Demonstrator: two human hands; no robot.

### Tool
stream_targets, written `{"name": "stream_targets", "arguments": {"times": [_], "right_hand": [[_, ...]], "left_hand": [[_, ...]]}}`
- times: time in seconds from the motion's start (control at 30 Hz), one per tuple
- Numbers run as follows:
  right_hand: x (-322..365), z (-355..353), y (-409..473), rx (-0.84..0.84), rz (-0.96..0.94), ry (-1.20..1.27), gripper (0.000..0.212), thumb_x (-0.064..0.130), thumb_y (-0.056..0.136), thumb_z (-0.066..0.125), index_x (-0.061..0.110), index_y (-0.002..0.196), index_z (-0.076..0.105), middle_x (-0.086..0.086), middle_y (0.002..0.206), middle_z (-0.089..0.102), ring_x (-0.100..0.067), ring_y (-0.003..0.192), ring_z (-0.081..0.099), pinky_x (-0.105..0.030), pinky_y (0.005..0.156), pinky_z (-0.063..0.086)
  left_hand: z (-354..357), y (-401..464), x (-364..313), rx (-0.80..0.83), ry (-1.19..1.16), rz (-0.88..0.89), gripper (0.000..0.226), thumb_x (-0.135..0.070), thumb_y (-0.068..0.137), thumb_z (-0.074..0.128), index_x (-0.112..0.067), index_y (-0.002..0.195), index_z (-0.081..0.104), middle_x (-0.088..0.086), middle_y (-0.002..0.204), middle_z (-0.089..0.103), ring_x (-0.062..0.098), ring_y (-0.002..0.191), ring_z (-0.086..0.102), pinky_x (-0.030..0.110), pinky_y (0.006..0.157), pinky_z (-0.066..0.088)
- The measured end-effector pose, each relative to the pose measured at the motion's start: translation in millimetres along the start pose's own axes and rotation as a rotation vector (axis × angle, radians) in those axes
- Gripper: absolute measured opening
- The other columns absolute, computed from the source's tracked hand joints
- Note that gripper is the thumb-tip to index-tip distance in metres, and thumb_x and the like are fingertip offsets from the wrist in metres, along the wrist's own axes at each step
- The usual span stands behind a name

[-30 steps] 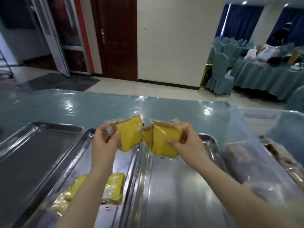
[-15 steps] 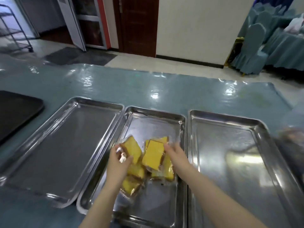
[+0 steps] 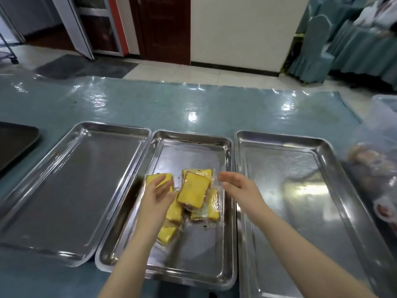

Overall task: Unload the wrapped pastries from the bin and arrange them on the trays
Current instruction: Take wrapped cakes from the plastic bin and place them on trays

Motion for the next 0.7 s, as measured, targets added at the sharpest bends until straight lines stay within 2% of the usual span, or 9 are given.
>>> {"name": "stream_targets", "arguments": {"times": [0.1,0.2,0.33,0.43,0.53,0.7], "right_hand": [[10,-36,-14,-0.037,-0.018,0.022,0.025,0.009,0.091,0.059,0.027,0.108,0.064,0.010,0.103,0.071,0.000,0.096,0.064,-0.022,0.089,0.048],[24,-83,-33,-0.068,-0.068,0.001,0.024,0.008,0.091,0.058,0.027,0.105,0.064,0.011,0.098,0.072,-0.003,0.096,0.065,-0.017,0.083,0.049],[47,-167,-64,-0.156,-0.159,-0.035,0.025,0.001,0.090,0.059,0.023,0.100,0.064,0.001,0.101,0.071,-0.013,0.098,0.065,-0.022,0.086,0.050],[66,-234,-88,-0.226,-0.225,-0.118,0.025,-0.001,0.088,0.060,0.022,0.099,0.064,0.000,0.099,0.071,-0.009,0.093,0.065,-0.020,0.082,0.049],[82,-296,-111,-0.263,-0.273,-0.233,0.022,0.002,0.087,0.062,0.015,0.104,0.066,0.004,0.099,0.070,-0.004,0.093,0.065,-0.016,0.084,0.049],[87,-386,-137,-0.296,-0.301,-0.345,0.025,0.004,0.086,0.063,0.024,0.101,0.066,0.010,0.097,0.070,-0.001,0.092,0.064,-0.015,0.084,0.048]], "left_hand": [[40,-4,-7,0.126,-0.005,-0.004,0.040,-0.003,0.089,0.059,-0.023,0.123,0.053,-0.006,0.109,0.070,0.009,0.106,0.062,0.024,0.084,0.048],[83,-6,-23,0.223,0.040,0.027,0.040,-0.005,0.088,0.060,-0.027,0.121,0.054,-0.006,0.106,0.071,0.011,0.103,0.064,0.032,0.088,0.048],[155,-11,-55,0.327,0.031,0.100,0.038,0.001,0.087,0.059,-0.025,0.115,0.056,0.001,0.101,0.073,0.014,0.097,0.067,0.027,0.084,0.049],[218,-22,-79,0.399,-0.002,0.142,0.039,0.004,0.086,0.059,-0.020,0.117,0.055,0.003,0.099,0.073,0.014,0.094,0.068,0.023,0.084,0.049],[281,-38,-102,0.461,-0.004,0.194,0.039,0.006,0.087,0.056,-0.019,0.116,0.055,0.003,0.099,0.073,0.012,0.090,0.068,0.015,0.076,0.049],[380,-71,-127,0.573,0.086,0.283,0.040,-0.002,0.088,0.059,-0.032,0.115,0.055,-0.006,0.101,0.072,0.016,0.098,0.066,0.025,0.085,0.049]]}}
Point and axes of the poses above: each hand's wrist, its own y-axis towards the middle knuckle, its own z-axis out of the palm, x = y × z, the point moved 9 cm from there along y, towards the middle knuckle
